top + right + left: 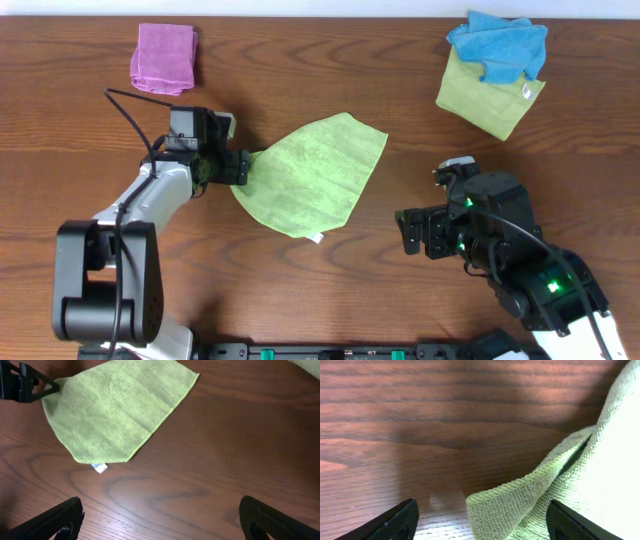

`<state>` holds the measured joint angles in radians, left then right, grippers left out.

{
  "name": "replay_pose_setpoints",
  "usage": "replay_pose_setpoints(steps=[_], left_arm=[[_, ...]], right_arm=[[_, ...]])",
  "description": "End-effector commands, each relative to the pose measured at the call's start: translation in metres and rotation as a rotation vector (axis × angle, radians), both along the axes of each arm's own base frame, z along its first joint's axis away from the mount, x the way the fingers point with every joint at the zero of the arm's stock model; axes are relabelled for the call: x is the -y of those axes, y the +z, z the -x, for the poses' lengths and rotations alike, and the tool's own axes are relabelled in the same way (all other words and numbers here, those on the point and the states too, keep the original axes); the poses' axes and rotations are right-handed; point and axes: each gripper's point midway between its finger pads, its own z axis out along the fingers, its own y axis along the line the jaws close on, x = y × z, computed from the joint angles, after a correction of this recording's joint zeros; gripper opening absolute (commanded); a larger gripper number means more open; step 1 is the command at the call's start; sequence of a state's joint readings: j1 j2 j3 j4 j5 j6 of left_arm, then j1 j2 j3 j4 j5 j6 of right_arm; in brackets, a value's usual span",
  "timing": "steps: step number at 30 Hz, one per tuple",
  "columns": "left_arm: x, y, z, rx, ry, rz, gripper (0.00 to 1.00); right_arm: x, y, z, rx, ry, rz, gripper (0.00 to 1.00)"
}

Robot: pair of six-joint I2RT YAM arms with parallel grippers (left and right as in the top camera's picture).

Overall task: Fold the cloth
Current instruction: 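Grasp the green cloth's left corner with the left gripper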

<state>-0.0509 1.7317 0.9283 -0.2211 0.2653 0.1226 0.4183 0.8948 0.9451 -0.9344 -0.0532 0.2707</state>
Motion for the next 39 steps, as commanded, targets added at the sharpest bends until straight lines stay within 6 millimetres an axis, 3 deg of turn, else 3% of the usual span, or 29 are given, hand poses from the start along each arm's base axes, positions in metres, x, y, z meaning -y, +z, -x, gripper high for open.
replay_pose_setpoints(steps=[1, 11, 16, 19, 23, 28, 34, 39], left_arm=[[0.009, 0.003, -0.003, 0.005, -0.04, 0.031, 0.82], [0.015, 0.001, 0.004, -0.026, -0.058, 0.068, 0.61], [0.015, 0.001, 0.005, -0.03, -0.057, 0.068, 0.37], [0.014, 0.001, 0.005, -0.03, -0.055, 0.065, 0.28], [0.014, 0.001, 0.005, -0.03, -0.054, 0.065, 0.06], [0.004, 0.006, -0.003, -0.035, 0.036, 0.038, 0.06], [-0.025, 0.035, -0.02, -0.056, 0.258, -0.055, 0.06], [-0.033, 0.041, -0.005, -0.172, 0.505, -0.006, 0.06]], right_arm=[[-0.004, -0.001, 0.002, -0.006, 0.016, -0.005, 0.99], [-0.004, -0.001, 0.002, -0.006, 0.016, -0.005, 0.99], [-0.006, -0.001, 0.003, -0.01, 0.024, -0.015, 0.99], [-0.007, -0.001, 0.004, -0.012, 0.027, -0.018, 0.99], [-0.007, -0.001, 0.004, -0.012, 0.027, -0.018, 0.99], [-0.006, -0.006, 0.006, -0.039, 0.026, -0.005, 0.99], [-0.007, -0.022, 0.002, -0.103, 0.022, 0.023, 0.96], [-0.011, -0.037, -0.005, -0.155, 0.022, 0.042, 0.95]])
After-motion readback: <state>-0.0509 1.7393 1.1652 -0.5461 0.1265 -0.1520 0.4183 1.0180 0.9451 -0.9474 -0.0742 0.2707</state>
